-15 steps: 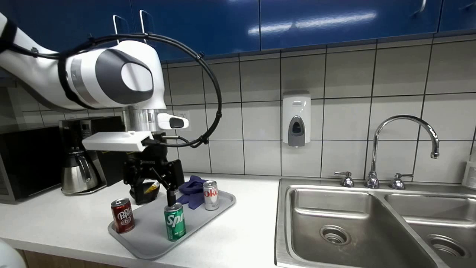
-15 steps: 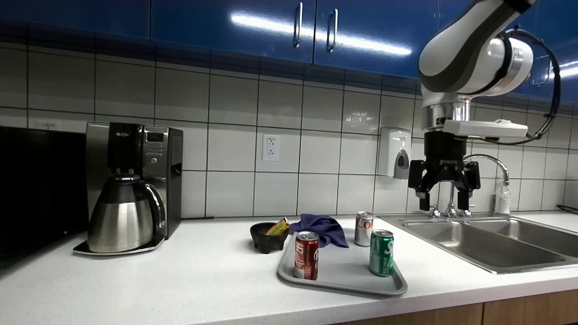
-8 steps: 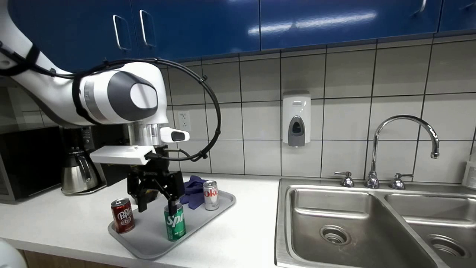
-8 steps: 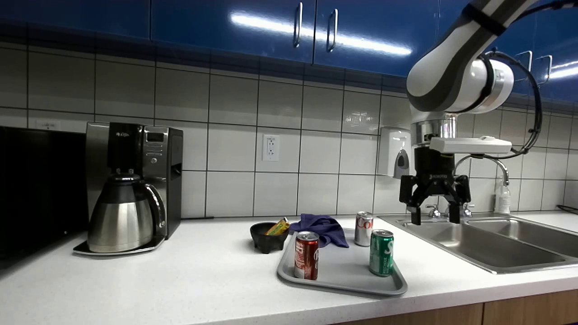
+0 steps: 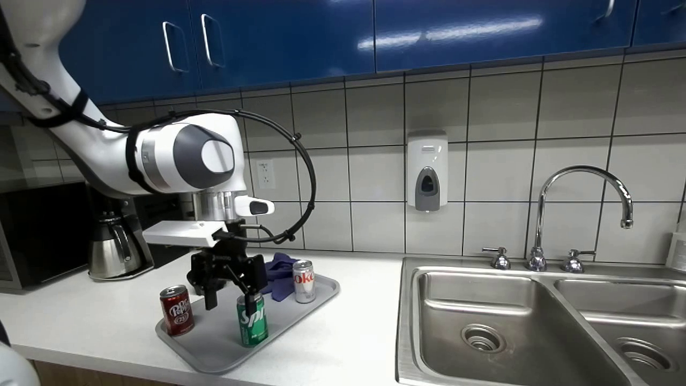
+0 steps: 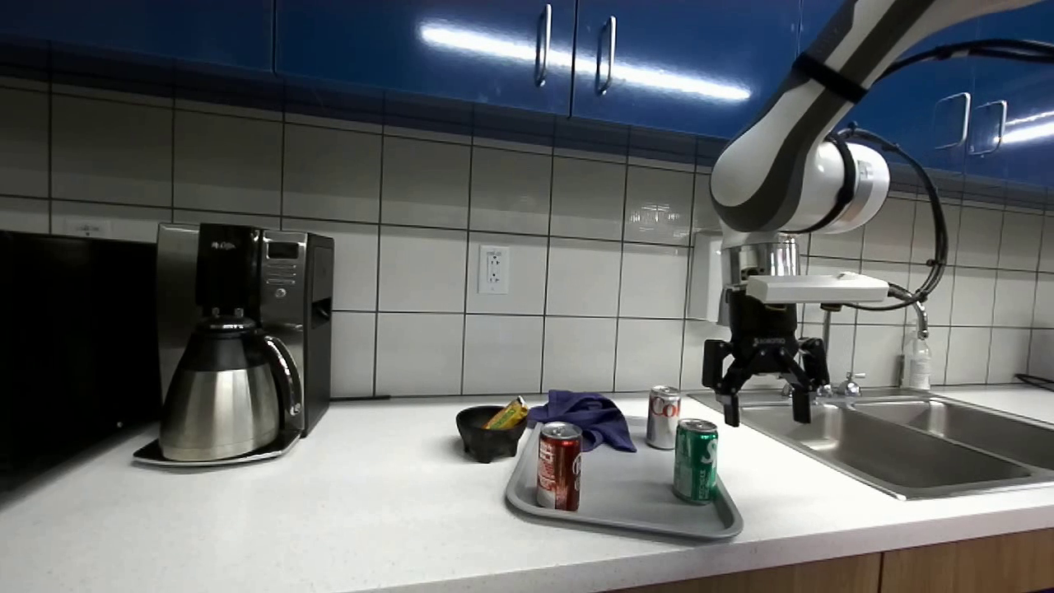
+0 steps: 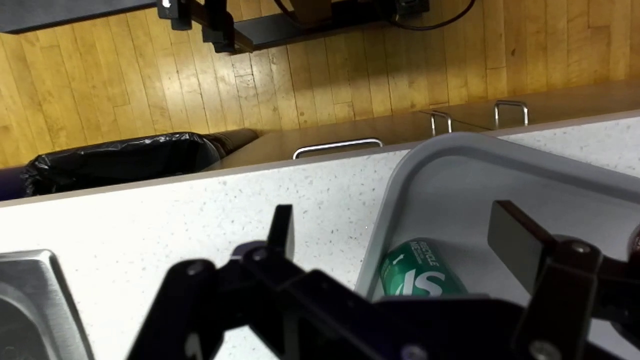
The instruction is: Take all three cans off of the tray
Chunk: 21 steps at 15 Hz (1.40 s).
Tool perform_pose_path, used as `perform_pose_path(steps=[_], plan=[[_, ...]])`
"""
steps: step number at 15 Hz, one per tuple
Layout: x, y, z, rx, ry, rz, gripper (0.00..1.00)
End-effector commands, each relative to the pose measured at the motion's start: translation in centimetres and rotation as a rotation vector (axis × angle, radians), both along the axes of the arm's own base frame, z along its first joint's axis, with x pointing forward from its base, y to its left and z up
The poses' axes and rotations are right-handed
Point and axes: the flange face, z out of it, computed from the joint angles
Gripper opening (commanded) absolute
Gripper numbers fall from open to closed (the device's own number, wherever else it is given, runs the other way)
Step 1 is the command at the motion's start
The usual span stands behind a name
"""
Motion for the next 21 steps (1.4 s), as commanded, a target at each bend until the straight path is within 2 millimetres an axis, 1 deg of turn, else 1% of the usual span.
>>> perform_pose_path(steps=[1,9,21], plan=[[2.1,1.0,-0.9,-0.009,0.016,-0.029,1.00],[4.6,1.7,-2.9,-0.012,0.053,-0.059,1.00],[7.4,3.0,-5.4,-0.017,0.048,-0.094,1.00]])
